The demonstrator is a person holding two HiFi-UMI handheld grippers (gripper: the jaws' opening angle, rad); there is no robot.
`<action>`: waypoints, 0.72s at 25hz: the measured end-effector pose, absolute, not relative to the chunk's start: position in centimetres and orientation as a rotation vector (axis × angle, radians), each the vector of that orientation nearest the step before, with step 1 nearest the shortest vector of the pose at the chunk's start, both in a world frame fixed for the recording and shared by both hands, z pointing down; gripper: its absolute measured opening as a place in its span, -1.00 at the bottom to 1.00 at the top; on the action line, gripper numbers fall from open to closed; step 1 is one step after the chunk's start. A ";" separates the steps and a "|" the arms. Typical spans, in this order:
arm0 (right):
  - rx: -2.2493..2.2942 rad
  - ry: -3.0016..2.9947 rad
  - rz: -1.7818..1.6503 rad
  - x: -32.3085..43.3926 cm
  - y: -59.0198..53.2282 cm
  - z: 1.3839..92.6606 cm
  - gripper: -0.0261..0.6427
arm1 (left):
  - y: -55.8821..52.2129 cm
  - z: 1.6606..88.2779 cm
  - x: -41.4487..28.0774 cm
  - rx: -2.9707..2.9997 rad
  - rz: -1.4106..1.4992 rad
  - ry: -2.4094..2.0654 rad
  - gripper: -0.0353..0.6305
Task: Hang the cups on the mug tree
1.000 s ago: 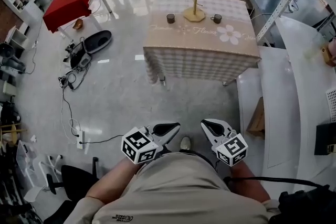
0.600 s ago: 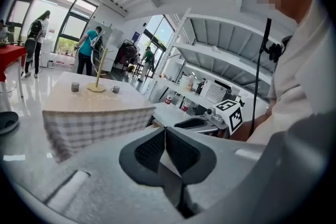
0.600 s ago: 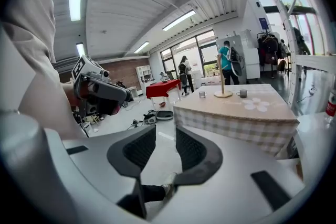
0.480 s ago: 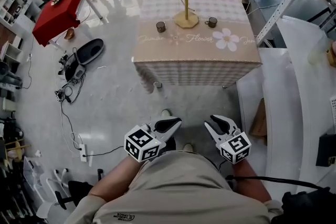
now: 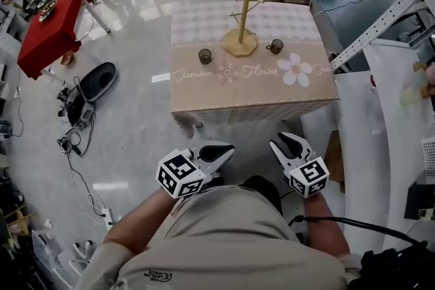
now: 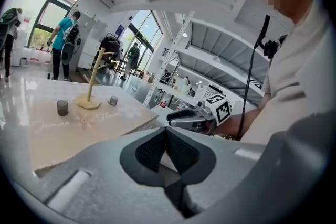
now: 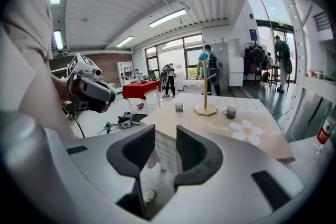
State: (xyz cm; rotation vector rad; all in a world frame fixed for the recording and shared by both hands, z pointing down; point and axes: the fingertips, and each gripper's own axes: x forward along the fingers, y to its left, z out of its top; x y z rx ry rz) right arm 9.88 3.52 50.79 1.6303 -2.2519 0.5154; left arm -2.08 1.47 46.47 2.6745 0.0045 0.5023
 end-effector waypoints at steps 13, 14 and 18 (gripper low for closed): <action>1.502 -2.129 0.484 21.4 -11.3 56.7 -0.42 | -9.9 47.5 1.2 2.619 0.484 -0.098 -0.87; 1.479 -2.127 0.478 22.8 -12.6 57.2 -0.40 | -10.8 47.3 1.9 2.615 0.477 -0.128 -0.87; 1.369 -2.126 0.439 28.3 -17.6 59.3 -0.31 | -14.3 46.2 5.3 2.616 0.449 -0.253 -0.87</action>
